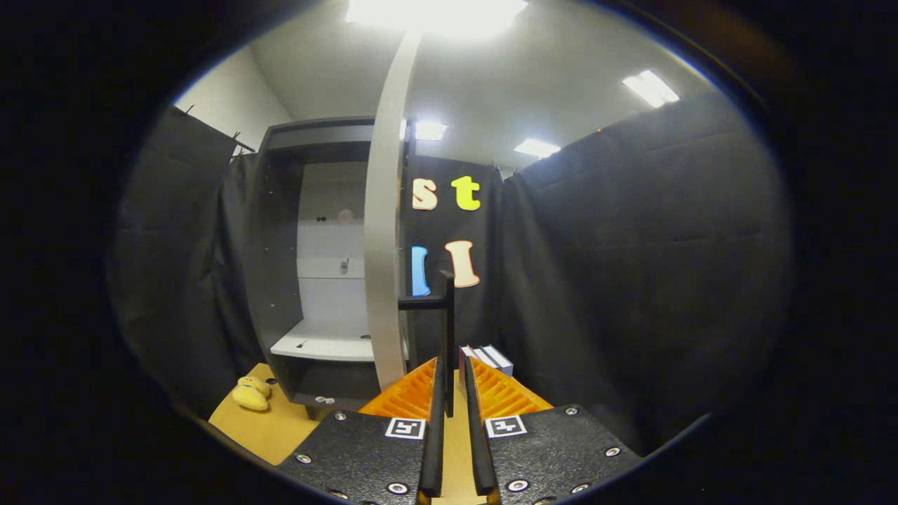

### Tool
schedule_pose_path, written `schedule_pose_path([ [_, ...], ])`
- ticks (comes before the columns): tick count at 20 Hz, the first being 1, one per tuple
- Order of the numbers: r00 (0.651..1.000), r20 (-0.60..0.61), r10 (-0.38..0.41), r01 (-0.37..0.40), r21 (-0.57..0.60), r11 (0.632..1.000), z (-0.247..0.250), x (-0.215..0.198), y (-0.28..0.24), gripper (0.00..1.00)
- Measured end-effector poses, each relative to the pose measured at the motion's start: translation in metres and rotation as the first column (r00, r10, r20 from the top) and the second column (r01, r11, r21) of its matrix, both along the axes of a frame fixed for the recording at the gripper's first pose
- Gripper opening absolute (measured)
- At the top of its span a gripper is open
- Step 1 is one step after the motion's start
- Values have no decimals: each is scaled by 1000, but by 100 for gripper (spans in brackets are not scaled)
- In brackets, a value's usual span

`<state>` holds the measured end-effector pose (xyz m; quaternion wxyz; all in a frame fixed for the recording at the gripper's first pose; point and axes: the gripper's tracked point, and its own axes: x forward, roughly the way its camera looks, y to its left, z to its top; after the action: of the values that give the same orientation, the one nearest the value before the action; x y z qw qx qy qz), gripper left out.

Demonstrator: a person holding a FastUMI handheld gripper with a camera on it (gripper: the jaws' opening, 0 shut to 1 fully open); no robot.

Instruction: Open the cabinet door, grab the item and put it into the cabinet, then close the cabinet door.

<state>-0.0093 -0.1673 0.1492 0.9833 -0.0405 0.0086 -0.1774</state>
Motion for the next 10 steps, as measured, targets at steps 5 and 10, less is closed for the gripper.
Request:
schedule_pose_path([
  [5, 990, 140, 7, -11, 23, 1000, 21, -21, 23, 27],
  [10, 989, 127, 80, -83, 19, 996, -7, -11, 73, 81],
])
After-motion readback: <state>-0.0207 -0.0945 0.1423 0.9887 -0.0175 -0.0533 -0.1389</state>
